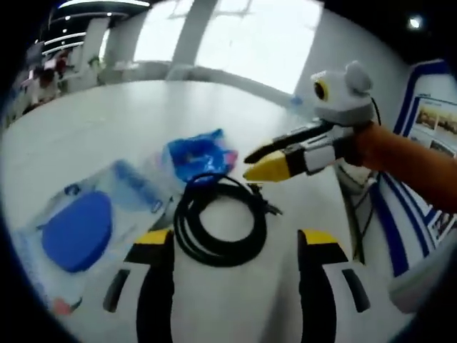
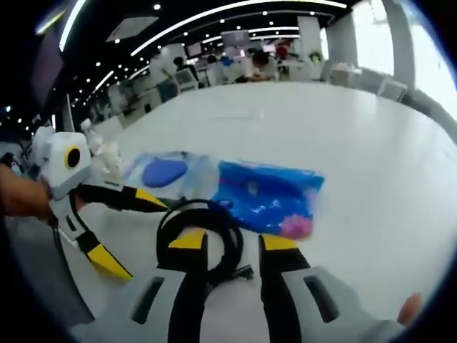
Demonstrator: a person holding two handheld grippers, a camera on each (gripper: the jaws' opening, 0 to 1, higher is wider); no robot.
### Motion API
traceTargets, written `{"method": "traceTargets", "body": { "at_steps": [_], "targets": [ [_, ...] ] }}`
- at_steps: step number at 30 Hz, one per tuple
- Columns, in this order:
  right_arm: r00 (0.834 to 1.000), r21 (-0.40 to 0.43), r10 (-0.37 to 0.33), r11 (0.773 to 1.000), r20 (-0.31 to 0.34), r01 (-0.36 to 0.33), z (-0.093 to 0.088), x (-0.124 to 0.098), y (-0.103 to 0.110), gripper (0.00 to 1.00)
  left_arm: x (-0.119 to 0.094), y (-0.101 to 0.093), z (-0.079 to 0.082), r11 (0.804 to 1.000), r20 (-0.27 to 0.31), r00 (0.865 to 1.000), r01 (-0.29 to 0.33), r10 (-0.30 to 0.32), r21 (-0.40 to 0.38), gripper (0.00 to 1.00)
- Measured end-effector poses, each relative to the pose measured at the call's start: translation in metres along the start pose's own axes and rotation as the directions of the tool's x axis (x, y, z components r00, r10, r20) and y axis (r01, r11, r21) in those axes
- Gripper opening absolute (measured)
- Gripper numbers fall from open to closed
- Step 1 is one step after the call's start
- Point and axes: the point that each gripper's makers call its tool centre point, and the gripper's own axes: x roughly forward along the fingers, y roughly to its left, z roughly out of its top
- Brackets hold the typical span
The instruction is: Arrange the tabletop items into an orderly group along one side of the table until the central work area is clear of visible clutter.
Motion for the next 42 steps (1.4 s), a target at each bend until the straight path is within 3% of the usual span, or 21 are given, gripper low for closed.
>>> {"method": "traceTargets", "body": {
  "at_steps": [16,33,38,42],
  "targets": [
    [0.998,-0.078,0.023,0.997,-0.061,-0.028,-0.014,0.017,0.010,0.21,0.016,0.010,0.001,0.993,0.005,0.997,-0.080,0.080,-0.092,0.48],
    [0.994,-0.147,-0.064,0.988,-0.087,0.051,-0.018,0.024,0.007,0.14,0.017,0.026,-0.002,0.977,-0.008,0.979,-0.204,0.204,-0.060,0.29],
    [0.993,-0.150,-0.076,0.987,-0.088,0.062,-0.019,0.023,0.006,0.11,0.015,0.032,-0.005,0.972,-0.036,0.973,-0.231,0.229,-0.053,0.16],
    [0.993,-0.143,-0.078,0.988,-0.085,0.065,-0.019,0.023,0.007,0.09,0.015,0.032,-0.005,0.969,-0.042,0.969,-0.245,0.244,-0.025,0.11]
  ]
}}
